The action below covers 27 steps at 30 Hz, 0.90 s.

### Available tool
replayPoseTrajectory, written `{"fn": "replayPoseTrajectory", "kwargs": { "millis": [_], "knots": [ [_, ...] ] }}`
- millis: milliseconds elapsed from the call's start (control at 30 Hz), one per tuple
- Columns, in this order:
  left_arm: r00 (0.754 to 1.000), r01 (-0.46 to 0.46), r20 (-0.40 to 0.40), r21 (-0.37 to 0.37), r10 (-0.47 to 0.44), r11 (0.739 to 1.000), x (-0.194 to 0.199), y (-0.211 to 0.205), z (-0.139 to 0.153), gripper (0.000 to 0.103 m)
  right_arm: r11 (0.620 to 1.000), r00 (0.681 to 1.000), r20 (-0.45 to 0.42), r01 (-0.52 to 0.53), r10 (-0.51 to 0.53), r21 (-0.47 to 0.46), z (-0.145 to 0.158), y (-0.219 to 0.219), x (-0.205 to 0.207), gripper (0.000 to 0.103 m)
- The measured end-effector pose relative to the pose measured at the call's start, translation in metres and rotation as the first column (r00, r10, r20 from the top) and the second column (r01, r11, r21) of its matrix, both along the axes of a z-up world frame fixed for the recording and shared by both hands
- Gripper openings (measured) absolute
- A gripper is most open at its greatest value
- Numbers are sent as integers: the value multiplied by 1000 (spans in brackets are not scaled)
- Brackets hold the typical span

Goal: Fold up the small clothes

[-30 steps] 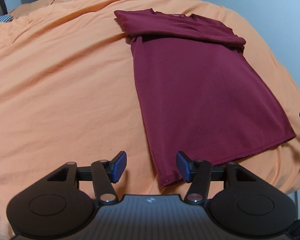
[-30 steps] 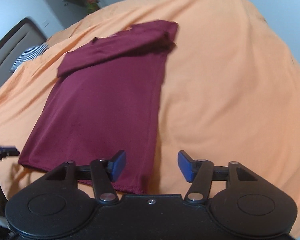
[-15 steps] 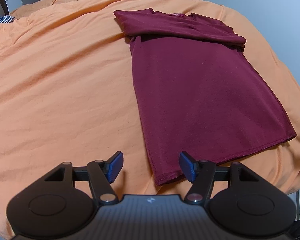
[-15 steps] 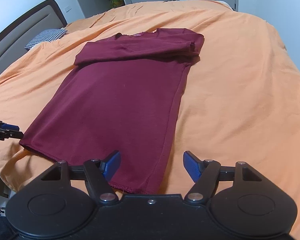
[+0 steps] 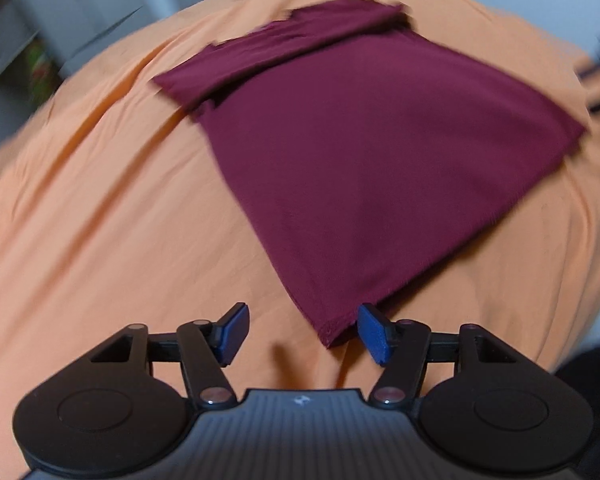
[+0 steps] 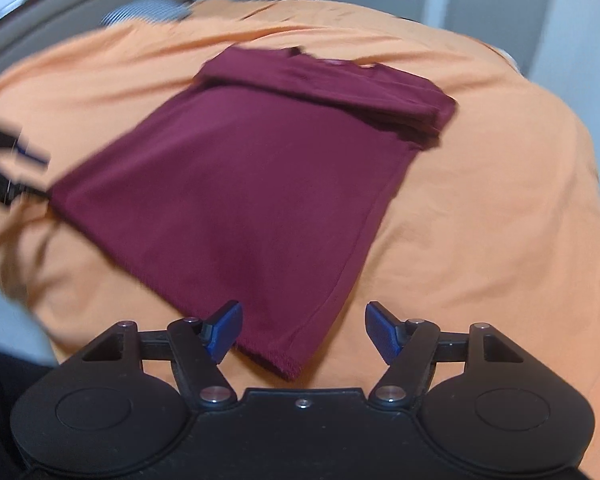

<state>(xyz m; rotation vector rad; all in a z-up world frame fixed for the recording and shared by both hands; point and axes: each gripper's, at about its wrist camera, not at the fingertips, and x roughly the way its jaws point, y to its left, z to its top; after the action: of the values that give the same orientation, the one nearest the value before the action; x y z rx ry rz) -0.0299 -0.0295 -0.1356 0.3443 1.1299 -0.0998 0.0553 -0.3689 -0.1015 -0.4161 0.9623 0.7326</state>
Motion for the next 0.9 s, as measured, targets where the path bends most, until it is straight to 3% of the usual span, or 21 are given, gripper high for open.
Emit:
{"fn": "replayPoseTrajectory", "kwargs": {
  "millis": [100, 233, 500, 633, 733, 800, 900],
  "knots": [
    [984, 178, -21, 94, -177, 980, -4, -13, -7, 60, 992, 994, 39, -102, 105, -69, -4, 4, -9, 69],
    [929, 369, -64, 169, -363, 914, -9, -27, -15, 55, 981, 984, 54, -160, 167, -107, -6, 5, -12, 69],
    [813, 583, -142, 229, -565, 780, -16, -40, -28, 55, 975, 980, 57, -184, 192, -124, -6, 7, -9, 69],
    [712, 697, -185, 299, -677, 652, -19, -47, -49, 47, 969, 976, 47, -206, 214, -139, -8, 13, -9, 69],
    [618, 771, -214, 353, -757, 530, -25, -49, -60, 38, 964, 973, 43, -220, 229, -146, -9, 17, -8, 70],
    [560, 789, -187, 419, -807, 450, -31, -49, -62, 37, 964, 973, 38, -222, 230, -145, -9, 19, -6, 70],
    [508, 803, -167, 448, -845, 394, -36, -48, -62, 40, 964, 973, 35, -222, 229, -146, -8, 22, -3, 70]
  ]
}}
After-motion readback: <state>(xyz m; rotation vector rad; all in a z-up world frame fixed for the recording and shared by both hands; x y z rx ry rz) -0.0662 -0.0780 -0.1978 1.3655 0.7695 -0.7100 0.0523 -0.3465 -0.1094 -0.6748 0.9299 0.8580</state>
